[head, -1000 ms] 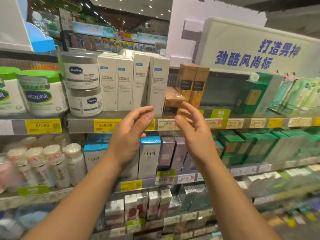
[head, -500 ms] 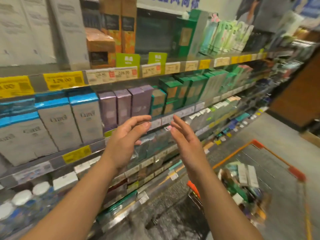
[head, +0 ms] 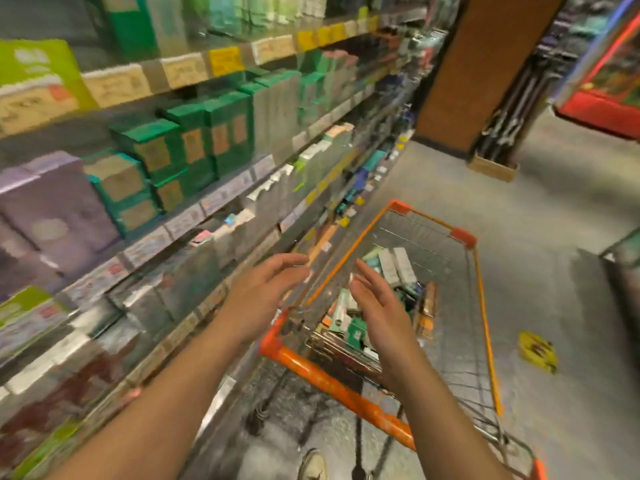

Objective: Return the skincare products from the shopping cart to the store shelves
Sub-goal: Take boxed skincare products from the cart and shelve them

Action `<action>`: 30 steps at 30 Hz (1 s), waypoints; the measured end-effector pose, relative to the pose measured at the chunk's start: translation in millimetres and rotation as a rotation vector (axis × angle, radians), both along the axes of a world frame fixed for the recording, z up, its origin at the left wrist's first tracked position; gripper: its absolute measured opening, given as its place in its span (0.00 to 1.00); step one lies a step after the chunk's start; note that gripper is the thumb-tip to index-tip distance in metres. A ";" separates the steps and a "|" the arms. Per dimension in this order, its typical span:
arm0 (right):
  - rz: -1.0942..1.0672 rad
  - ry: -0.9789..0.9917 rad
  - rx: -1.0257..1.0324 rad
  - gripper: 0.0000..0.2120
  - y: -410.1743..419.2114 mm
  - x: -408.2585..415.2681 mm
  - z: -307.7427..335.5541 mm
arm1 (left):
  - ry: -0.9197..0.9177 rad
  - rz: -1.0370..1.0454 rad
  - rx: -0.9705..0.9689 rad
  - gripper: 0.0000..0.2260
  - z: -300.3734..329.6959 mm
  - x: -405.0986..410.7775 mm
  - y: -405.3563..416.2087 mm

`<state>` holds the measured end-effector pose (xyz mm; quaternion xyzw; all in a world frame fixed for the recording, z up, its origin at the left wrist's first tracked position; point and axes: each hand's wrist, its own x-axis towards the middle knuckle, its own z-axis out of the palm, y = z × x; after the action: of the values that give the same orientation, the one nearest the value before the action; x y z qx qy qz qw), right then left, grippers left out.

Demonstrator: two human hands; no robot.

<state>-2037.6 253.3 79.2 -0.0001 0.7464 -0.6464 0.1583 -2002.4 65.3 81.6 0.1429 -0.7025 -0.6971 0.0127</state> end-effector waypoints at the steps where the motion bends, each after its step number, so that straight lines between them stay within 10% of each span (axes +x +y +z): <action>1: -0.029 -0.011 0.009 0.23 12.0 -7.2 -5.0 | -0.015 -0.021 0.005 0.21 -2.9 -11.8 11.0; 30: -0.381 -0.535 0.330 0.41 141.7 -190.9 -266.3 | -0.590 -0.206 -0.088 0.08 -160.9 -228.8 158.1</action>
<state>-2228.6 395.0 -187.1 0.3334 0.7595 -0.5124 0.2226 -2231.2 223.4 -79.3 0.2665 -0.7161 -0.5921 -0.2563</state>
